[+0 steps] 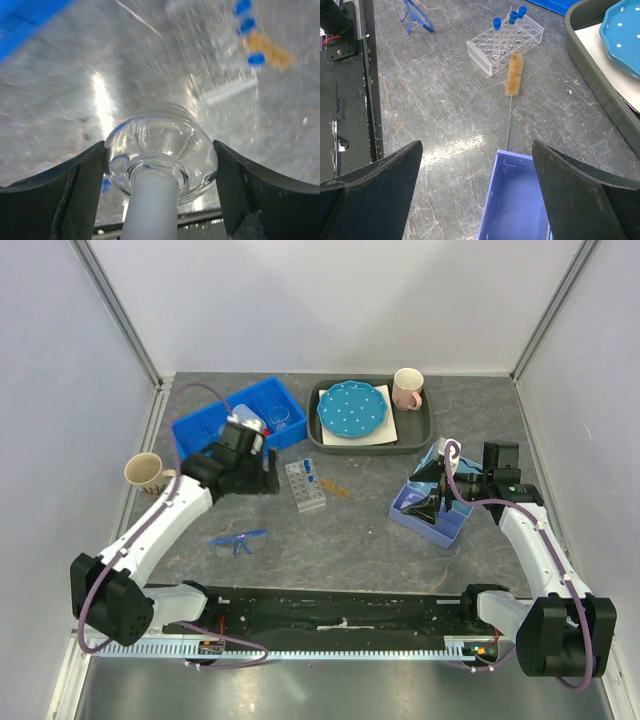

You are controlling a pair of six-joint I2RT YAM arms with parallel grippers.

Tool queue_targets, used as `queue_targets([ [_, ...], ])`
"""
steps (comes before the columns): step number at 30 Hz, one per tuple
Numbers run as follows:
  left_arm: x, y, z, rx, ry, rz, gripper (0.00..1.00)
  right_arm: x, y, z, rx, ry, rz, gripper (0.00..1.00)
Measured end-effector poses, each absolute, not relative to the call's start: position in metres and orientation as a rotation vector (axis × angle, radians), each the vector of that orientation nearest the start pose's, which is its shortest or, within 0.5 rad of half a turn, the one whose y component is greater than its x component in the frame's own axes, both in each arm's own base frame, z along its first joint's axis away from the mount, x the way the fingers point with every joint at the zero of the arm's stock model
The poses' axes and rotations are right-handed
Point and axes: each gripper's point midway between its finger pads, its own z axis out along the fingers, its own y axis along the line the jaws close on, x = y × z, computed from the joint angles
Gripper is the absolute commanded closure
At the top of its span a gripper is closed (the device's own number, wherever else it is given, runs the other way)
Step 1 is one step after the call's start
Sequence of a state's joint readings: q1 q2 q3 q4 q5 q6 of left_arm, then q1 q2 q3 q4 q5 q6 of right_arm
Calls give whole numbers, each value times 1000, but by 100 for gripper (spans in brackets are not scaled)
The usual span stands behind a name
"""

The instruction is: Organize the chemistry lab equipment

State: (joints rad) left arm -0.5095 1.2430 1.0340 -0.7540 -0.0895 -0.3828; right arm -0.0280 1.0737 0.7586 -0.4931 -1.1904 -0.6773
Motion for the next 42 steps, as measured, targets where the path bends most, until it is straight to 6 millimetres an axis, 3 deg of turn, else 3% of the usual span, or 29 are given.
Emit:
queue_targets([
  [5, 318, -85, 192, -96, 2426, -172, 61, 239, 147, 186, -1086, 1623, 937, 2],
  [8, 354, -50, 208, -217, 2377, -132, 61, 239, 147, 187, -1086, 1622, 937, 2],
  [12, 390, -8, 200, -356, 2385, -82, 61, 238, 147, 187, -1087, 1619, 936, 2],
  [17, 423, 31, 174, -473, 2421, -24, 61, 237, 147, 188, -1088, 1613, 941, 2],
  [23, 447, 44, 144, -477, 2476, 36, 60, 237, 148, 189, -1089, 1612, 942, 2],
  [31, 448, 59, 104, -449, 2570, 131, 59, 235, 149, 188, -1093, 1614, 951, 2],
  [42, 447, 67, 102, -421, 2578, 178, 52, 233, 152, 187, -1101, 1615, 963, 2],
])
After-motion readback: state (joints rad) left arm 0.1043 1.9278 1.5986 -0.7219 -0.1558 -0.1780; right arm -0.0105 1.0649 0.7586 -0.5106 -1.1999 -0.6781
